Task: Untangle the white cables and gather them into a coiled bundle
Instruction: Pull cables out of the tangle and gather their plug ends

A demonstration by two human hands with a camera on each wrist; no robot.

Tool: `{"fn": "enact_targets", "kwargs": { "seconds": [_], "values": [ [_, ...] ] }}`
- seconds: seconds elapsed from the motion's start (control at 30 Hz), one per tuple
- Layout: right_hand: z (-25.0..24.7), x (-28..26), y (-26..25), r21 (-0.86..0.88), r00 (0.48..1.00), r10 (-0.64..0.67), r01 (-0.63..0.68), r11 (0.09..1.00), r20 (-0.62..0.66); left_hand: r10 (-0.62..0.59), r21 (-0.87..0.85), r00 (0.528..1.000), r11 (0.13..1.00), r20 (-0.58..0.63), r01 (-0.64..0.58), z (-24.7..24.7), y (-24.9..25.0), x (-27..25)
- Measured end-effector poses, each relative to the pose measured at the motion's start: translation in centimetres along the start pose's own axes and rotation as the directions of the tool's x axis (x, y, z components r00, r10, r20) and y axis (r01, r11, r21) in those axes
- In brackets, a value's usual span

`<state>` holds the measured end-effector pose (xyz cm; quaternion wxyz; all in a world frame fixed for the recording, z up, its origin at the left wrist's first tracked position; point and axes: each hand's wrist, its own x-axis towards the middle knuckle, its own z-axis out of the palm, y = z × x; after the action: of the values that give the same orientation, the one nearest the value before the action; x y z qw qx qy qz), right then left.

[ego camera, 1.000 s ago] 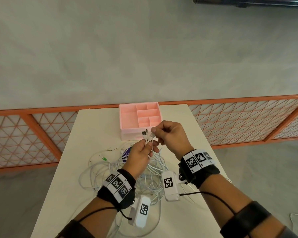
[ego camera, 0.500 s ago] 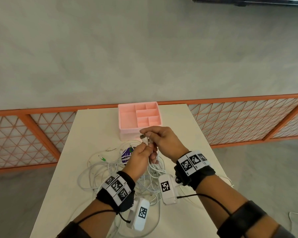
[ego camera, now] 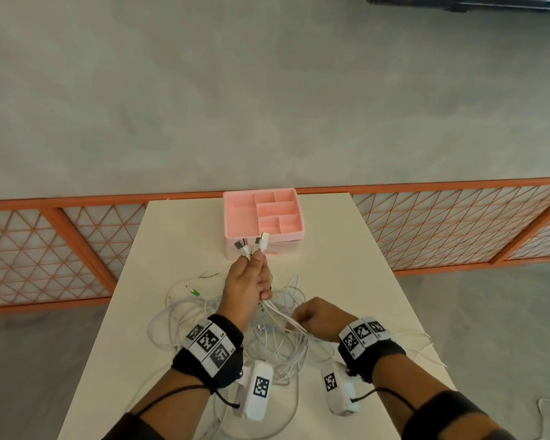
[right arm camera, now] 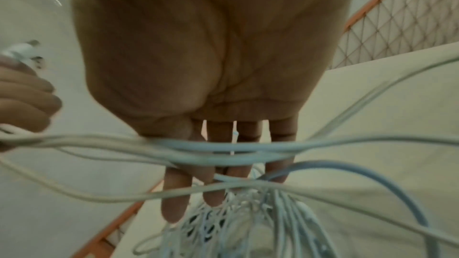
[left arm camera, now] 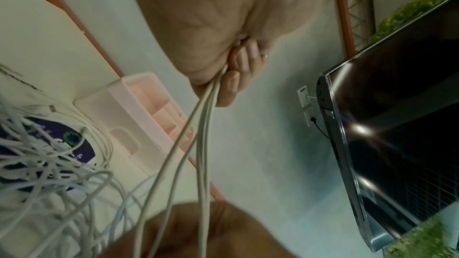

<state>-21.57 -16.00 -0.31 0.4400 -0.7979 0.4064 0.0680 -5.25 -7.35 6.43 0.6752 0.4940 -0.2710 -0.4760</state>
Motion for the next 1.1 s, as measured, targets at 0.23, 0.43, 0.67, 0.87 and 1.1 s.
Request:
{"fn": "enact_targets", "kwargs": {
  "seconds": [0.23, 0.43, 0.67, 0.87, 1.1],
  "values": [
    [0.1, -0.1, 1.6, 0.023, 0.962, 0.023, -0.017, 1.000, -0.274, 0.016, 0.127, 0.999, 0.992, -0.046, -0.011, -0.2, 0.3, -0.4],
    [-5.4, -2.4, -3.6, 0.328, 0.925, -0.118, 0.244, 0.912, -0.361, 0.097, 0.181, 0.990, 0.980, -0.103, -0.077, -0.9, 0.7, 0.0],
    [-6.3, -5.1, -10.7, 0.623, 0.825, -0.294, 0.559, 0.548, -0.483, 0.216, 0.175, 0.965, 0.966, -0.150, -0.189, 0.3, 1.3, 0.9],
    [-6.6, -5.2, -11.8, 0.636, 0.828, -0.246, 0.549, 0.542, -0.504, 0.235, 0.094, 0.961, 0.970, -0.144, -0.223, 0.4, 1.4, 0.9],
    [-6.5, -5.0, -10.8, 0.666, 0.886, -0.204, 0.449, 0.595, -0.416, 0.209, 0.022, 0.966, 0.978, -0.153, -0.208, -0.3, 1.2, 1.2]
  ]
}}
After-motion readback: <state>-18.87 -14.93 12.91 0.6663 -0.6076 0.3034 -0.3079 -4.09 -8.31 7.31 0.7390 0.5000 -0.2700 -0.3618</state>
